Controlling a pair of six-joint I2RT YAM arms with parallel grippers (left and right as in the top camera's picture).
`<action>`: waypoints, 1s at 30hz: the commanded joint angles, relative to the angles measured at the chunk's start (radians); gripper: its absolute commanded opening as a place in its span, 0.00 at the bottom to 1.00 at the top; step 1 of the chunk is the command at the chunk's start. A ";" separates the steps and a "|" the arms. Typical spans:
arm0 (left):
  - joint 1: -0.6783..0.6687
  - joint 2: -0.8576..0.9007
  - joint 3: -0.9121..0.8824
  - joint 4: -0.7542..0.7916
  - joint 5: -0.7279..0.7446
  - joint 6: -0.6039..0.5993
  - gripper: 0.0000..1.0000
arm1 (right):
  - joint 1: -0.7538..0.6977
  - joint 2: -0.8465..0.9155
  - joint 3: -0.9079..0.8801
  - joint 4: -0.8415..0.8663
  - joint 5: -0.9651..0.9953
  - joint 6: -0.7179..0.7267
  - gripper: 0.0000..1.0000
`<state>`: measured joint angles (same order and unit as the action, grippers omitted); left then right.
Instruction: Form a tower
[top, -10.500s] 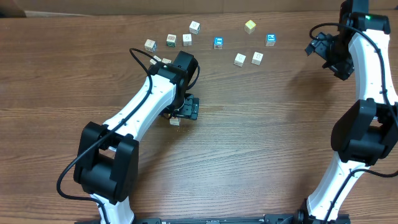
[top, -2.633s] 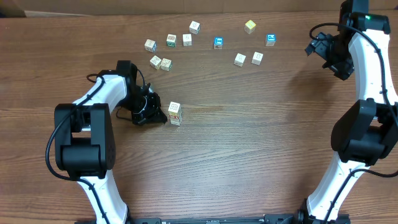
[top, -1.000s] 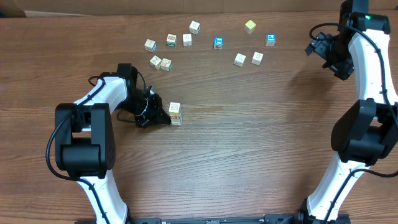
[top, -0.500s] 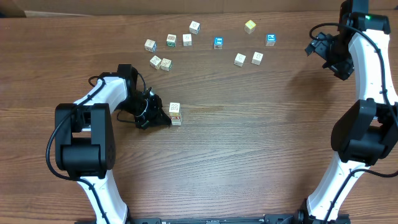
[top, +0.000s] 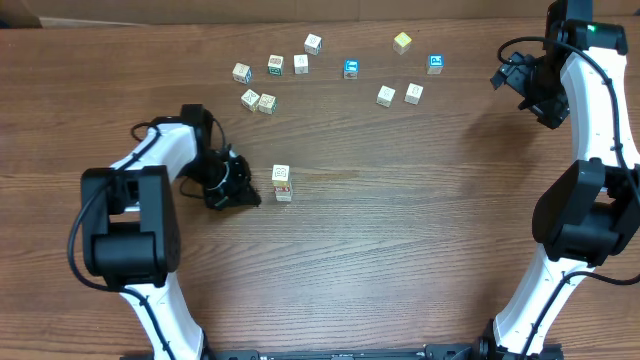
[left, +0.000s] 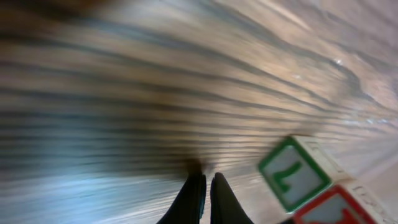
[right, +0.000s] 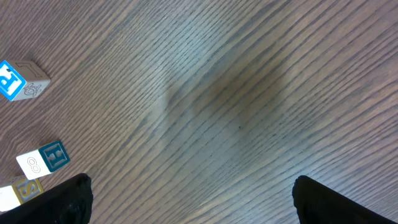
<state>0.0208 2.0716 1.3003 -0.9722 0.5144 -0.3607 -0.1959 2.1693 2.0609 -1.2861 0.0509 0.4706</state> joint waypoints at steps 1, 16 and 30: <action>0.043 0.000 -0.011 0.012 -0.317 0.013 0.08 | 0.000 -0.013 0.028 0.003 0.000 -0.004 1.00; 0.047 0.000 0.366 -0.245 -0.678 0.047 0.53 | 0.000 -0.013 0.028 0.003 0.000 -0.004 1.00; 0.044 0.001 0.394 -0.163 -0.675 0.047 1.00 | 0.000 -0.013 0.028 0.003 0.000 -0.004 1.00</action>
<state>0.0616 2.0754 1.6859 -1.1362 -0.1440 -0.3294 -0.1959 2.1693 2.0609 -1.2861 0.0513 0.4706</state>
